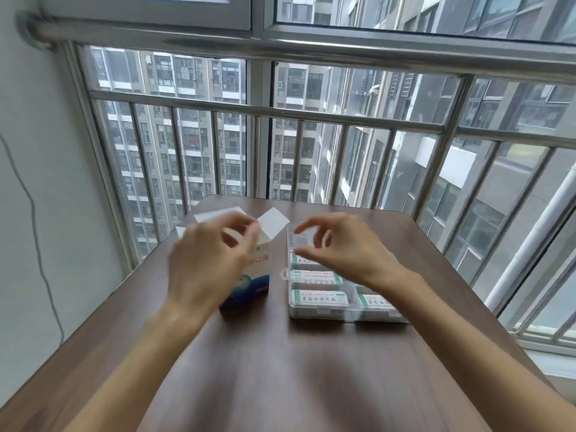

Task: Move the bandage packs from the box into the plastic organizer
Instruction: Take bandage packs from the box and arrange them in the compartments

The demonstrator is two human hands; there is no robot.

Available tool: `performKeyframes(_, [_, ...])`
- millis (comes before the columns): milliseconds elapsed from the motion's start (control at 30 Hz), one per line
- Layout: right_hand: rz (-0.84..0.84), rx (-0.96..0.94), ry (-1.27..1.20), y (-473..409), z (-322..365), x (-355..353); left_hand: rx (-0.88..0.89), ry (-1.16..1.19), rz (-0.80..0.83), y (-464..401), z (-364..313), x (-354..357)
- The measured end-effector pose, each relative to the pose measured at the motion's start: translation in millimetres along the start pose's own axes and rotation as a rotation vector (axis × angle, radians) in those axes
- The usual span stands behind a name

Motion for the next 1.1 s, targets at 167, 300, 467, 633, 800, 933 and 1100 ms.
performKeyframes(167, [-0.011,-0.225,0.256,-10,26,49,-0.242,-0.085,-0.054,-22,57,-16])
performKeyframes(300, [-0.218,-0.325,0.202,-5,30,59,-0.462,0.399,0.131,-11,76,-8])
performKeyframes(467, [-0.224,-0.360,0.154,12,22,56,-0.200,0.384,0.131,-3,56,-18])
performKeyframes(633, [-0.156,-0.370,0.181,26,23,48,-0.056,0.393,0.195,12,38,-25])
performKeyframes(800, [-0.083,-0.422,0.219,31,43,47,0.043,0.402,0.280,21,34,-26])
performKeyframes(933, [0.254,-0.243,0.298,16,62,63,0.018,0.372,0.352,26,40,-23])
performKeyframes(1100, [0.648,-0.037,0.442,-4,62,85,-0.021,0.406,0.366,26,41,-19])
Point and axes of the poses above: each hand's wrist, its own y-axis away from the middle knuckle, its own x-axis out of the palm, z = x × y, the point moved 3 cm from there along -y, towards the middle knuckle, and after that the axes turned 4 degrees about -z, right-handed, at the moved point
